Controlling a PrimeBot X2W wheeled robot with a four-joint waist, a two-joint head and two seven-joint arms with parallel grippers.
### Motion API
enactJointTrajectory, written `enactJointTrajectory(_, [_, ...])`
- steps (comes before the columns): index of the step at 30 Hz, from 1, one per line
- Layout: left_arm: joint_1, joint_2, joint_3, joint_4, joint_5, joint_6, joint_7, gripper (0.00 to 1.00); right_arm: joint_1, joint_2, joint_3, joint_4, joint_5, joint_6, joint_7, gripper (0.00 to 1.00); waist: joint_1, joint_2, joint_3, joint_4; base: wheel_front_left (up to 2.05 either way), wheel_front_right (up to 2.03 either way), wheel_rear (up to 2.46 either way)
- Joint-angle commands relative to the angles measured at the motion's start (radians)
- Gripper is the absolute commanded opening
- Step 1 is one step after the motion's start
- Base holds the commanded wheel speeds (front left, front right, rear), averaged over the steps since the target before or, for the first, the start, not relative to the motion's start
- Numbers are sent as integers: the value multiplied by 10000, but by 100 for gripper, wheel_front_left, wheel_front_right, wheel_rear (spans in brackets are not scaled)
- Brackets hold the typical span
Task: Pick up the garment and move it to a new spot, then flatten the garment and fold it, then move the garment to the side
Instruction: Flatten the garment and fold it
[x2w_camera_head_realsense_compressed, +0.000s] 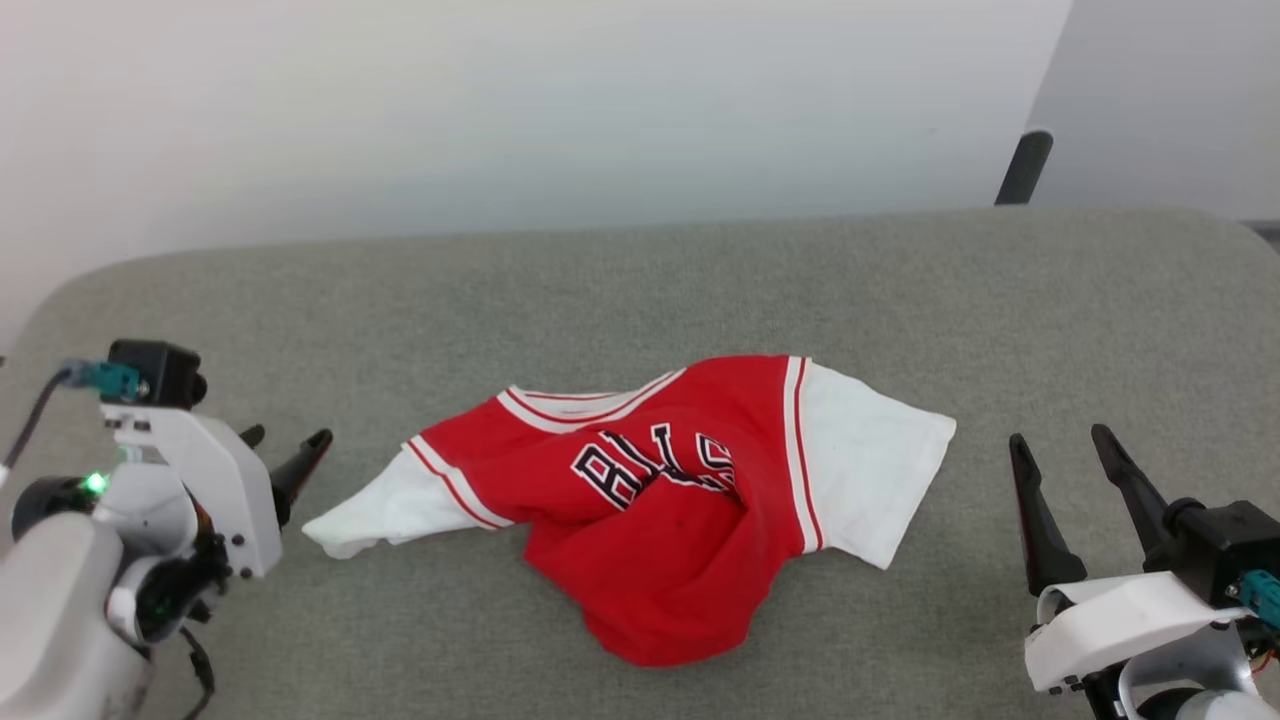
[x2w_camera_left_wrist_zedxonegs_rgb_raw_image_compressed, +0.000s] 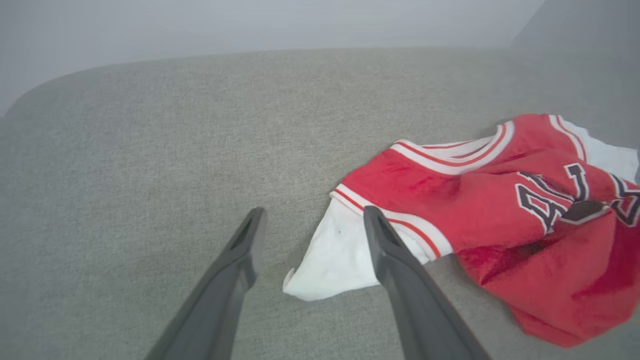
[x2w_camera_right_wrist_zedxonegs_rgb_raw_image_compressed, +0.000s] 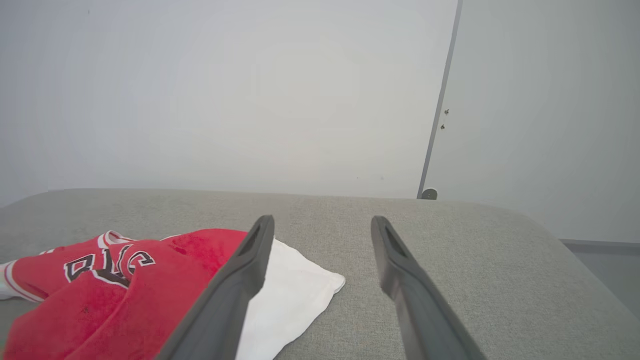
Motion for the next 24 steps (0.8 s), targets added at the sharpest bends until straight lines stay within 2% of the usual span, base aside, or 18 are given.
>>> enactJointTrajectory(1, [260, 6, 46, -152, -48, -47, -155, 100, 219, 0, -2, -22, 85, -3, -49, 100, 0, 0, -221, 106, 0, 0, 0])
enactJointTrajectory(7, [1185, 112, 218, -1308, -74, 116, -920, 100, 447, 36, -156, -89, 68, -3, -103, 100, 0, 0, -554, 363, 0, 0, 0])
enactJointTrajectory(14, [2105, 290, 419, -2678, -157, 592, -1165, 100, 623, 78, -354, -247, 12, -3, -189, 100, 0, 0, -744, 708, 0, 0, 0])
enactJointTrajectory(20, [2283, 445, 419, -3337, -270, 869, -750, 100, 600, 104, -406, -380, -33, -3, -144, 100, 0, 0, -675, 916, 0, 0, 0])
enactJointTrajectory(24, [1879, 498, 228, -3294, -399, 861, -83, 100, 377, 25, -302, -474, -10, -3, -71, 100, 0, 0, -461, 919, 0, 0, 0])
